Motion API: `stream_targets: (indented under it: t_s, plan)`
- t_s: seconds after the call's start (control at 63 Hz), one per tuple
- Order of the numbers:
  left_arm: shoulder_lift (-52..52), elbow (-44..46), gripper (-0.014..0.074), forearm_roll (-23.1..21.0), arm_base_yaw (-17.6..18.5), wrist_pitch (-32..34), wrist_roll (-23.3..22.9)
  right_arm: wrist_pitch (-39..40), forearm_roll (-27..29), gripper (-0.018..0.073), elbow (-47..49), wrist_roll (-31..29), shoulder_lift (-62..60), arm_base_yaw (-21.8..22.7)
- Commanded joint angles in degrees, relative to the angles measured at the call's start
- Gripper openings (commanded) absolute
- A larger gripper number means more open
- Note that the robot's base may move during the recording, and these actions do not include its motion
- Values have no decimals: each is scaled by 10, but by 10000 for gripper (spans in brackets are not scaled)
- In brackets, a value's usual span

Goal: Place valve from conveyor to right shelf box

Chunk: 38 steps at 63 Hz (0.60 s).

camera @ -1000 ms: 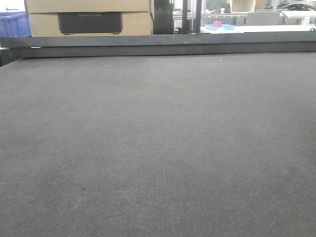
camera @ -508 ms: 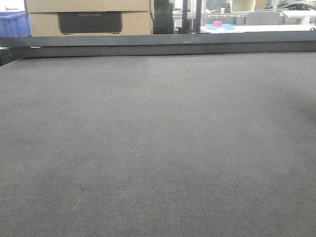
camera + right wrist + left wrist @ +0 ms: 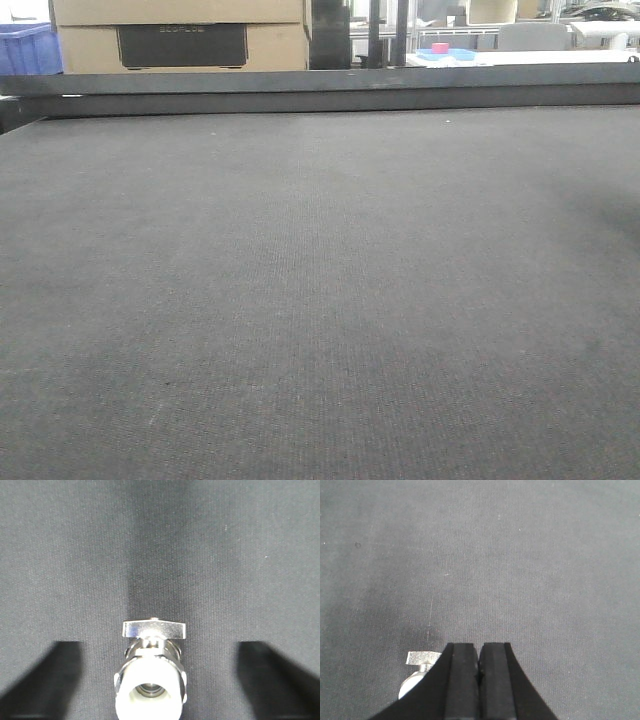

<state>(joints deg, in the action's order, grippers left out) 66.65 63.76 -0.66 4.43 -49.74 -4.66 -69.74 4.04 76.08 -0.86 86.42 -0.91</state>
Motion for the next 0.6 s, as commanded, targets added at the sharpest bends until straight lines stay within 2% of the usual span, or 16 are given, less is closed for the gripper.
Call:
stream_targets:
  t_s: [0.0, 0.19, 0.254, 0.381, 0.587]
  plan:
    - [0, 5, -111, 0, -1, 13, 0, -2, -2, 557, -8, -1, -2, 2]
    - [0, 4, -111, 0, -1, 12, 0, -2, -2, 549, -84, -1, -2, 2]
    - [0, 4, -111, 0, -1, 13, 0, 21, -2, 549, -104, -1, -2, 2]
    - [0, 4, -111, 0, -1, 13, 0, 16, -2, 549, -119, -1, -2, 2]
    - [5, 4, -111, 0, -1, 12, 0, 51, -4, 549, -122, -3, 3, 2]
